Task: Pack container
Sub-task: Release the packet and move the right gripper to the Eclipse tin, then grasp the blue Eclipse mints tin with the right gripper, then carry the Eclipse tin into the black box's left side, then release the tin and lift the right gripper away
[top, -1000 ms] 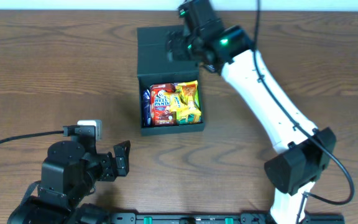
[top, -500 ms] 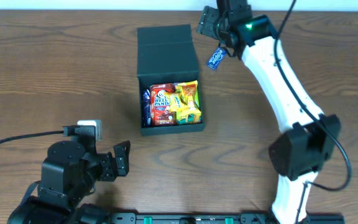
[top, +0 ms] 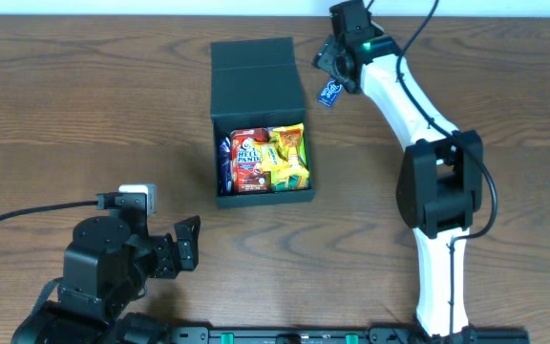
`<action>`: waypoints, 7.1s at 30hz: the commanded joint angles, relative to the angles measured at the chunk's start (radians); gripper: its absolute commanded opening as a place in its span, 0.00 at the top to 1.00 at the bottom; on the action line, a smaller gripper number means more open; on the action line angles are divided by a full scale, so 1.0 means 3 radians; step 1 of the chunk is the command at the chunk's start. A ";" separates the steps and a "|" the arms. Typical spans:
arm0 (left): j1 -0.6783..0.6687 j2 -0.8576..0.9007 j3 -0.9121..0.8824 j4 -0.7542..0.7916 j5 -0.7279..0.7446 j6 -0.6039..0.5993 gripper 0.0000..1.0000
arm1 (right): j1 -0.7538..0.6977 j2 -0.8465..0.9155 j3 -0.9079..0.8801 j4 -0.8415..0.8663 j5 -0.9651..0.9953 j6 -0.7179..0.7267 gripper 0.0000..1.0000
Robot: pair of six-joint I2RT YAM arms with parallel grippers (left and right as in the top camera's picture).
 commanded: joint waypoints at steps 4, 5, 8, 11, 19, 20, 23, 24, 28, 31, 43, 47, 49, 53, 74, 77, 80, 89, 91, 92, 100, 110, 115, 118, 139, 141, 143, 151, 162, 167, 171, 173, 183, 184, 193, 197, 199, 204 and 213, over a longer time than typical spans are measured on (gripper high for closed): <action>-0.0001 -0.0005 0.0011 0.0000 -0.0003 0.0022 0.05 | -0.0075 0.0042 0.0005 -0.0057 -0.0153 0.0075 0.23; -0.0001 -0.0005 0.0011 0.0000 -0.0003 0.0022 0.05 | -0.0071 0.0042 0.0005 -0.0076 -0.0187 0.0075 0.23; -0.0001 -0.0005 0.0011 0.0000 -0.0003 0.0023 0.05 | -0.0046 0.0050 0.0005 -0.0116 -0.0220 0.0071 0.23; -0.0001 -0.0005 0.0011 0.0000 -0.0003 0.0022 0.05 | -0.0043 0.0084 0.0005 -0.0142 -0.0329 0.0038 0.23; -0.0001 -0.0004 0.0011 0.0000 -0.0003 0.0022 0.05 | -0.0045 0.0237 0.0005 -0.0296 -0.0537 0.0038 0.24; -0.0001 -0.0005 0.0011 0.0000 -0.0003 0.0022 0.05 | -0.0045 0.0251 0.0005 -0.0304 -0.0542 0.0038 0.25; -0.0001 -0.0005 0.0011 0.0000 -0.0003 0.0022 0.05 | -0.0045 0.0267 0.0005 -0.0310 -0.0542 0.0037 0.26; -0.0001 -0.0005 0.0011 0.0000 -0.0003 0.0023 0.05 | -0.0045 0.0270 0.0005 -0.0312 -0.0544 0.0036 0.27; -0.0001 -0.0004 0.0011 0.0000 -0.0003 0.0022 0.05 | -0.0055 0.0295 0.0005 -0.0312 -0.0559 -0.0008 0.27; -0.0001 -0.0005 0.0011 0.0000 -0.0003 0.0023 0.05 | -0.0056 0.0323 0.0005 -0.0294 -0.0601 -0.0075 0.27; -0.0001 -0.0005 0.0011 0.0000 -0.0003 0.0022 0.05 | -0.0107 0.0460 0.0178 -0.0352 -0.0810 -0.0120 0.27; -0.0001 -0.0005 0.0011 0.0000 -0.0003 0.0022 0.05 | -0.0112 0.0557 0.0365 -0.0463 -0.0809 -0.0128 0.27; -0.0001 -0.0005 0.0011 0.0000 -0.0003 0.0023 0.05 | -0.0123 0.0596 0.0412 -0.0510 -0.0807 -0.0127 0.27; -0.0001 -0.0005 0.0011 0.0000 -0.0003 0.0022 0.05 | -0.0161 0.0724 0.0547 -0.0702 -0.0810 -0.0151 0.27; -0.0001 -0.0005 0.0011 0.0000 -0.0003 0.0022 0.05 | -0.0197 0.0904 0.0654 -0.1172 -0.0647 -0.0440 0.44; -0.0001 -0.0005 0.0011 0.0000 -0.0003 0.0022 0.05 | -0.0202 0.0904 0.0654 -0.1242 -0.0580 -0.0467 0.48; -0.0001 -0.0004 0.0011 0.0000 -0.0003 0.0022 0.05 | -0.0203 0.0904 0.0654 -0.1256 -0.0504 -0.0562 0.51; -0.0001 -0.0005 0.0011 0.0000 -0.0003 0.0022 0.05 | -0.0201 0.0904 0.0654 -0.1223 -0.0216 -0.1071 0.52; -0.0001 -0.0004 0.0011 0.0000 -0.0003 0.0022 0.05 | -0.0200 0.0904 0.0654 -0.1185 -0.0209 -0.1227 0.54; -0.0001 -0.0005 0.0011 0.0000 -0.0003 0.0022 0.05 | -0.0197 0.0904 0.0654 -0.1166 -0.0209 -0.1334 0.54; -0.0001 -0.0005 0.0011 0.0000 -0.0003 0.0022 0.05 | -0.0090 0.0904 0.0654 -0.1011 -0.0209 -0.2200 0.63; -0.0001 -0.0005 0.0011 0.0000 -0.0003 0.0022 0.05 | -0.0011 0.0894 0.0654 -0.0974 -0.0210 -0.2322 0.94; -0.0001 -0.0005 0.0011 0.0000 -0.0003 0.0022 0.05 | -0.0011 0.0827 0.0654 -0.0988 -0.0235 -0.2323 0.99; -0.0001 -0.0004 0.0011 0.0000 -0.0003 0.0022 0.05 | -0.0011 0.0722 0.0655 -0.0988 -0.0354 -0.2324 0.99; -0.0001 -0.0004 0.0011 0.0000 -0.0003 0.0022 0.05 | 0.0463 -0.0385 0.0654 -0.1823 -0.0917 -0.1835 0.99; -0.0001 -0.0004 0.0011 0.0000 -0.0003 0.0022 0.05 | 0.0570 -0.0384 0.0654 -0.1940 -0.1017 -0.1737 0.99; -0.0001 -0.0005 0.0011 0.0000 -0.0003 0.0022 0.05 | 0.0707 -0.0383 0.0652 -0.2074 -0.1036 -0.1638 0.99; -0.0001 -0.0005 0.0011 0.0000 -0.0003 0.0023 0.05 | 0.1256 -0.0355 0.0646 -0.2197 -0.0936 -0.1303 0.99; -0.0001 -0.0005 0.0011 0.0000 -0.0003 0.0022 0.05 | 0.1694 -0.0191 0.0631 -0.2082 -0.0357 -0.0576 0.99; -0.0001 -0.0005 0.0011 0.0000 -0.0003 0.0023 0.05 | 0.1808 -0.0018 0.0627 -0.1940 -0.0332 -0.0359 0.99; -0.0001 -0.0005 0.0011 0.0000 -0.0003 0.0023 0.05 | 0.1853 0.0085 0.0627 -0.1891 -0.0329 -0.0253 0.99; -0.0001 -0.0005 0.0011 0.0000 -0.0003 0.0022 0.05 | 0.1864 0.0121 0.0626 -0.1849 -0.0294 -0.0215 0.99; -0.0001 -0.0005 0.0011 0.0000 -0.0003 0.0023 0.05 | 0.1869 0.0148 0.0626 -0.1784 -0.0267 -0.0225 0.56; -0.0001 -0.0005 0.0011 0.0000 -0.0003 0.0022 0.05 | 0.1869 0.0148 0.0626 -0.1785 -0.0266 -0.0226 0.56; -0.0001 -0.0004 0.0011 0.0000 -0.0003 0.0022 0.05 | 0.1845 0.0148 0.0626 -0.1869 -0.0285 -0.0226 0.51; -0.0001 -0.0005 0.0011 0.0000 -0.0003 0.0022 0.05 | 0.1823 0.0136 0.0669 -0.1956 -0.0287 -0.0242 0.51; -0.0001 -0.0005 0.0011 0.0000 -0.0003 0.0022 0.05 | 0.1797 0.0071 0.0676 -0.1962 -0.0326 -0.0347 0.51; -0.0001 -0.0005 0.0011 0.0000 -0.0003 0.0022 0.05 | 0.1681 -0.0220 0.0676 -0.1902 -0.0360 -0.0468 0.51; -0.0001 -0.0004 0.0011 0.0000 -0.0003 0.0022 0.05 | 0.1166 -0.0640 0.0676 -0.1628 -0.0332 -0.0839 0.52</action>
